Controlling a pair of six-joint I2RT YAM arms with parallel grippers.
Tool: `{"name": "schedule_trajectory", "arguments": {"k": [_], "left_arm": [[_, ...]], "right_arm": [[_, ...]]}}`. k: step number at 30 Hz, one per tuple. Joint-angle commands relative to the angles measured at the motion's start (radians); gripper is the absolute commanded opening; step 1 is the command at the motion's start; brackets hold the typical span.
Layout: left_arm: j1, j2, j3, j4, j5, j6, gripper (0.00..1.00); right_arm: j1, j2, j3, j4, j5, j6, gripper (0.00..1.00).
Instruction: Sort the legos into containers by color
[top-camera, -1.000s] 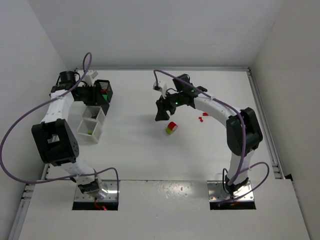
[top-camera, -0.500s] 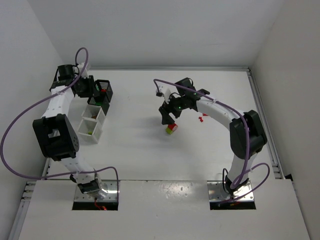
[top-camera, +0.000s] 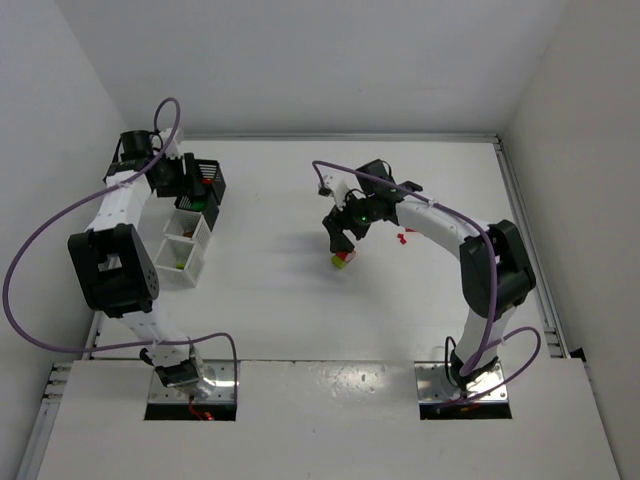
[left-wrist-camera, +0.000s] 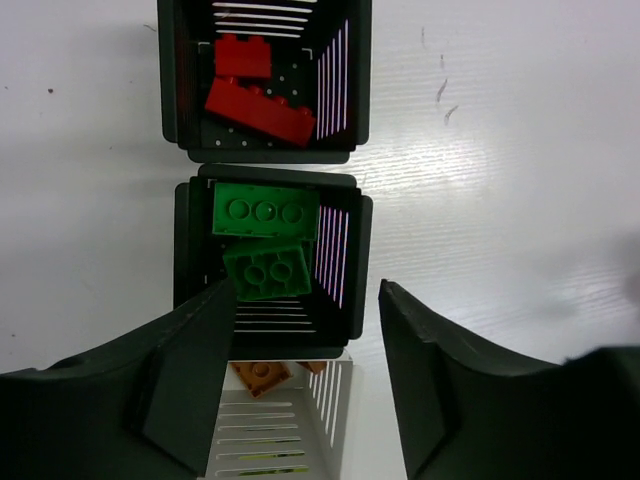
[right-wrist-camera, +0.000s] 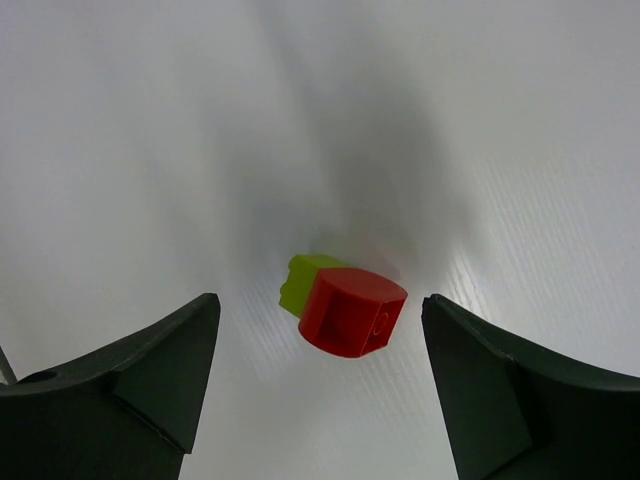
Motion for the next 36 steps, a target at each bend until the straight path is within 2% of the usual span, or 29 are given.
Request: {"name": "schedule_trajectory", "arguments": {"k": [1,7,11,13,14,15,17,18,20,21,23,24,27,30,36], "left_arm": [[-0.007,-0.040,0.017,0.006,0.006,0.014,0.65],[-0.020,-0.183,-0.048,0.082,0.148,0.014,0.70],[-0.051,-0.248,-0.071,0.096,0.158,0.014,0.73],[-0.074,-0.260,-0.089,0.096,0.184,0.024,0.73],[-0.074,-0.273,-0.089,0.096,0.201,0.024,0.73],[-0.074,-0.273,-0.100,0.096,0.216,0.035,0.73],[-0.074,-0.282,-0.109,0.096,0.259,0.044,0.73],[-0.074,-0.282,-0.109,0.096,0.280,0.066,0.73],[-0.074,-0.282,-0.109,0.070,0.348,0.077,0.74],[-0.074,-0.282,-0.109,0.058,0.369,0.092,0.74],[-0.074,-0.282,-0.109,0.058,0.414,0.092,0.74],[-0.074,-0.282,-0.109,0.058,0.414,0.092,0.74],[-0.074,-0.271,-0.118,0.058,0.437,0.092,0.74],[-0.083,-0.259,-0.118,0.058,0.425,0.071,0.74],[-0.083,-0.268,-0.128,0.058,0.409,0.049,0.75]], "right_arm": [[-0.014,-0.056,-0.024,0.020,0.017,0.034,0.82],[-0.024,-0.066,-0.085,0.029,0.060,0.057,0.82],[-0.024,-0.066,-0.127,0.063,0.100,0.075,0.83],[-0.024,-0.057,-0.127,0.063,0.071,0.060,0.83],[-0.033,-0.057,-0.112,0.040,0.030,0.016,0.83],[-0.033,-0.047,-0.087,-0.024,-0.027,-0.132,0.83],[-0.033,-0.047,-0.046,-0.085,-0.047,-0.285,0.82],[-0.042,-0.047,-0.027,-0.162,-0.078,-0.446,0.80],[-0.054,-0.058,0.011,-0.246,-0.119,-0.622,0.80],[-0.065,-0.058,0.011,-0.332,-0.130,-0.816,0.79],[-0.065,-0.069,0.020,-0.388,-0.130,-0.986,0.79],[-0.074,-0.069,0.020,-0.406,-0.121,-1.123,0.79],[-0.074,-0.012,0.068,-0.478,-0.112,-1.308,0.79],[-0.074,0.098,0.204,-0.607,-0.112,-1.435,0.80],[-0.054,0.226,0.341,-0.629,-0.133,-1.474,0.87]]}}
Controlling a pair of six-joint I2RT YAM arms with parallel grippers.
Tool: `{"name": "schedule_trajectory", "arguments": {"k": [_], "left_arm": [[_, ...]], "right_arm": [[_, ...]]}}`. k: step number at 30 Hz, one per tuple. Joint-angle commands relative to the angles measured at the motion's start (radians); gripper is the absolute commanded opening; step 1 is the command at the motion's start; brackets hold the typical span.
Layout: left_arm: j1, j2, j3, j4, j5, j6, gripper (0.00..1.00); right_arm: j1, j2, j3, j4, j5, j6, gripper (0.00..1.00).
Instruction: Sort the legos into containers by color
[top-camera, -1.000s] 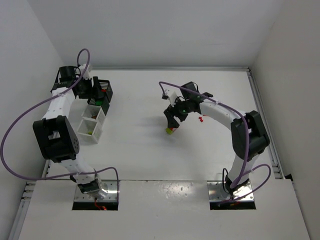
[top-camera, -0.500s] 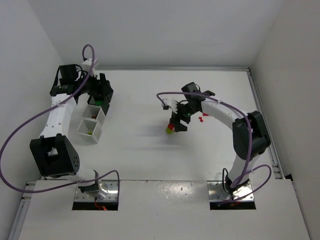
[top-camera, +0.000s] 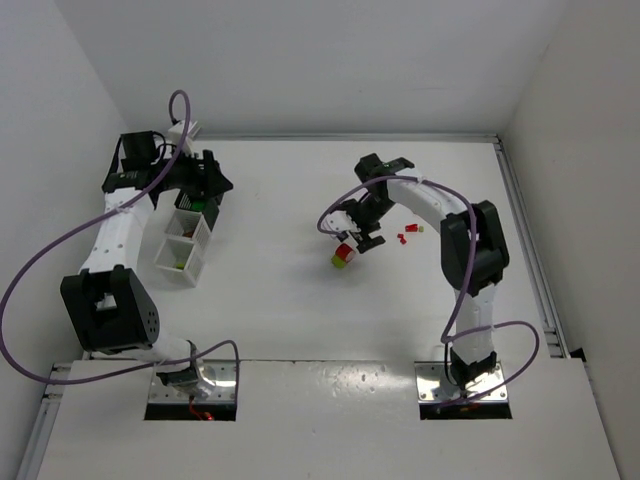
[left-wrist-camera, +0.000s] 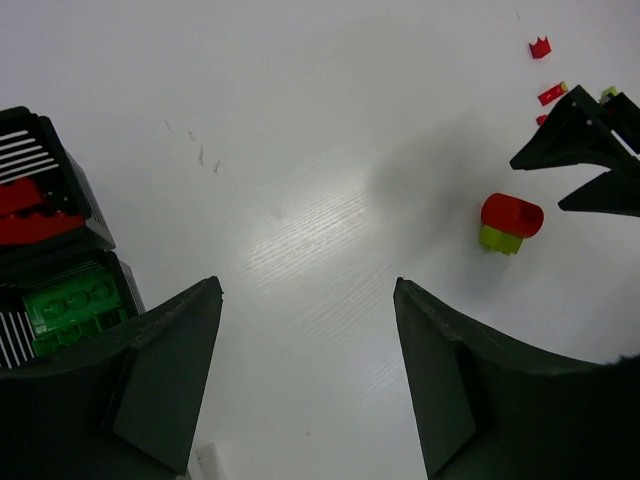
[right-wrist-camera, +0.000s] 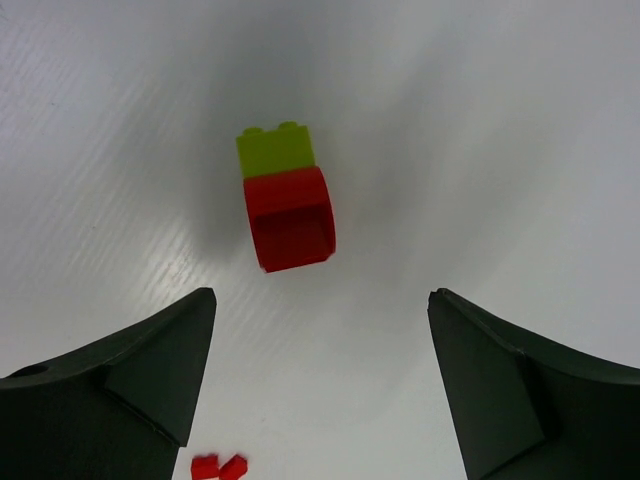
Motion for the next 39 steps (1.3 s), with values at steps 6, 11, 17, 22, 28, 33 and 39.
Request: {"name": "schedule_trajectory", "arguments": {"k": [6,11,17,22,28,33,39], "left_arm": [[-0.005,-0.039,-0.042,0.005,0.025,-0.010,0.77],[-0.005,-0.049,-0.051,0.005,0.025,-0.020,0.78],[-0.005,-0.058,-0.081,0.026,0.000,-0.056,0.78],[-0.015,-0.058,-0.090,0.037,-0.013,-0.074,0.78],[-0.024,-0.067,-0.090,0.037,-0.023,-0.074,0.78],[-0.024,-0.067,-0.101,0.037,0.003,-0.065,0.78],[-0.059,-0.079,-0.157,0.003,0.253,-0.017,0.79]], "right_arm": [[0.023,0.092,0.119,-0.159,-0.045,-0.154,0.88],[0.032,0.101,0.108,-0.188,-0.045,-0.154,0.88],[0.041,0.151,0.099,-0.197,-0.069,-0.085,0.88],[0.041,0.187,0.119,-0.133,-0.089,0.051,0.85],[0.041,0.198,0.129,-0.071,-0.097,0.146,0.52],[0.041,0.162,0.119,-0.051,-0.071,0.168,0.13],[0.020,0.075,0.219,0.041,-0.202,0.402,0.00]]}}
